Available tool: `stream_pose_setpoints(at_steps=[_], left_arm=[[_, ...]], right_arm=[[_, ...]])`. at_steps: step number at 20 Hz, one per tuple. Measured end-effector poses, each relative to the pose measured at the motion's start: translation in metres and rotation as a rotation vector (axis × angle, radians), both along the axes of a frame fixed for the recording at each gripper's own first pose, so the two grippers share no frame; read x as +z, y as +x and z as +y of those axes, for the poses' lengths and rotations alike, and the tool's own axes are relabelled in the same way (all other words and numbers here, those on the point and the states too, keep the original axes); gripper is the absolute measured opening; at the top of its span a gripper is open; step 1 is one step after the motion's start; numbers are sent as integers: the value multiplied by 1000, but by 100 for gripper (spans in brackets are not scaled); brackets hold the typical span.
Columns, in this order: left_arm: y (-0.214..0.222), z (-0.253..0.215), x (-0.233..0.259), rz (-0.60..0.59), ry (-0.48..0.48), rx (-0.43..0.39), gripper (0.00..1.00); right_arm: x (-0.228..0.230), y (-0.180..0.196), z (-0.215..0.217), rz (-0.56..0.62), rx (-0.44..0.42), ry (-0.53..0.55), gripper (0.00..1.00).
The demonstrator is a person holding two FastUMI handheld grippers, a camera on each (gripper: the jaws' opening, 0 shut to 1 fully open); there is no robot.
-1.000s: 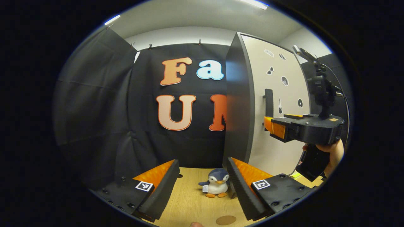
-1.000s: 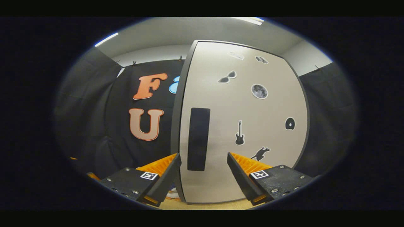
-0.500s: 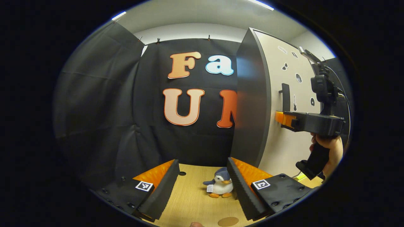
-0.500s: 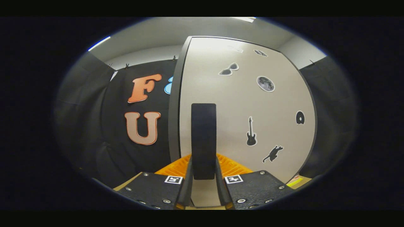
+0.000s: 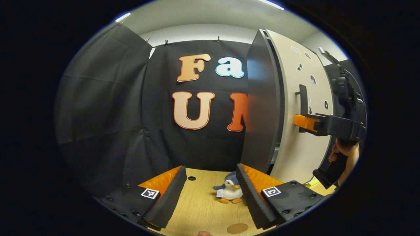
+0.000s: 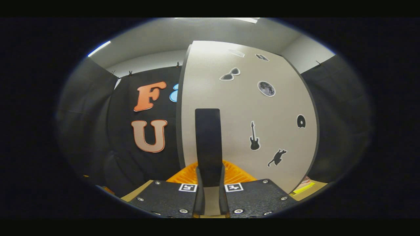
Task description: Open the cabinet door with the right hand, grasp the bottle in the cabinet with the left hand and place it on the coaster, then close the cabinet door with the right hand.
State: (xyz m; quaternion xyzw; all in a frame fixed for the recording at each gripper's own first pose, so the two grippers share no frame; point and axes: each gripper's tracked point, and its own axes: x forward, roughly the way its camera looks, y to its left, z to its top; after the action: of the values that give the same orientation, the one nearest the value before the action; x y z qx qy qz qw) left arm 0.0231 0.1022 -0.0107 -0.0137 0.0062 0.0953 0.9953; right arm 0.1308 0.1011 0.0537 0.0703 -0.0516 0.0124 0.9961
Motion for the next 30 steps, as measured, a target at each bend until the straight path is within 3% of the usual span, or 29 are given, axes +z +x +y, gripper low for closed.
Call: stream_pose_setpoints(at_steps=[5,13,17,25,30], left_arm=[[-13,-17,0,-7,-8,-26,98],[-1,-73,9,-27,15,-148,100],[4,-99,9,-31,1,-187,100],[9,-182,17,-52,3,-320,100],[11,-225,15,-46,-19,-377,99]], right_arm=[[7,-37,-12,8,21,20,15],[3,-62,-25,47,73,63,16],[3,-74,-42,55,42,20,17],[-1,-96,-74,83,-19,41,14],[-4,-98,-99,102,-94,7,5]])
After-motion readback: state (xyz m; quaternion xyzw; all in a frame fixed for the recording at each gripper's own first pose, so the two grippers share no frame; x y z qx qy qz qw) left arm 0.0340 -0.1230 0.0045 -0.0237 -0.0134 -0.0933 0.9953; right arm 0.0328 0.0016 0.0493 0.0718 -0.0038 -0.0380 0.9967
